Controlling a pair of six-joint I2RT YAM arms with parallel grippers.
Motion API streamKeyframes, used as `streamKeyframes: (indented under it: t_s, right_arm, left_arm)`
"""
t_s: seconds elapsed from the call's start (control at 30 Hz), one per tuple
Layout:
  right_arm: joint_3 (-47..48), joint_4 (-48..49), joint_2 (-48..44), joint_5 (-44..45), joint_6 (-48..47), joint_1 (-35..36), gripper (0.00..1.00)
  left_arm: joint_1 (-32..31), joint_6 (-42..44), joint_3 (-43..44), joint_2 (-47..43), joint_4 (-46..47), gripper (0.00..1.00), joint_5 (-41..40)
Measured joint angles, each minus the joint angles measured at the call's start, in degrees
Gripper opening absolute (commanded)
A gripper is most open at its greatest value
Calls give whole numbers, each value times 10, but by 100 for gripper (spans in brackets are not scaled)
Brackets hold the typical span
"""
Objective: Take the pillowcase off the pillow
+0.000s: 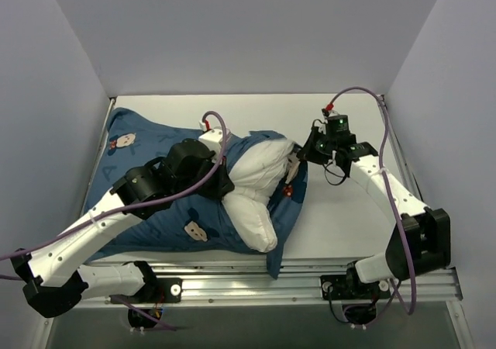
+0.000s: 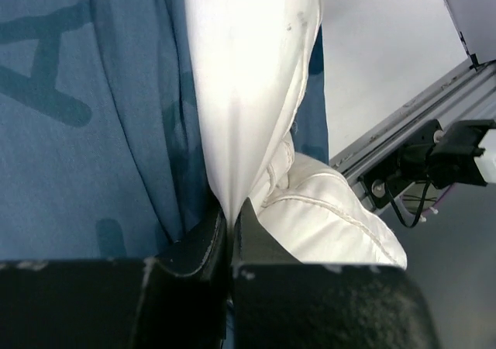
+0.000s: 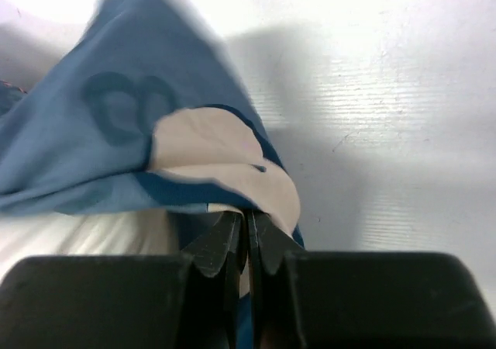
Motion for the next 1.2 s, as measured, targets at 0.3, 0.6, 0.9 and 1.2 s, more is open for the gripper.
streamKeyframes:
  t_s: [0.3, 0.6, 0.9, 1.2]
  right_arm:
    - [-33, 38, 40, -58, 12, -8, 0]
    - [-134, 136, 21, -63, 31, 16, 5]
    - [-149, 103, -114, 20, 37, -28, 49]
    - [-113, 10, -236, 0, -5, -21, 89]
  left_arm:
    - [2, 4, -16, -65, 6, 2, 28]
    - [6, 25, 11, 39, 86, 2, 28]
    - [41, 35, 91, 235, 199, 6, 22]
    - [33, -10, 79, 170, 203, 91, -26]
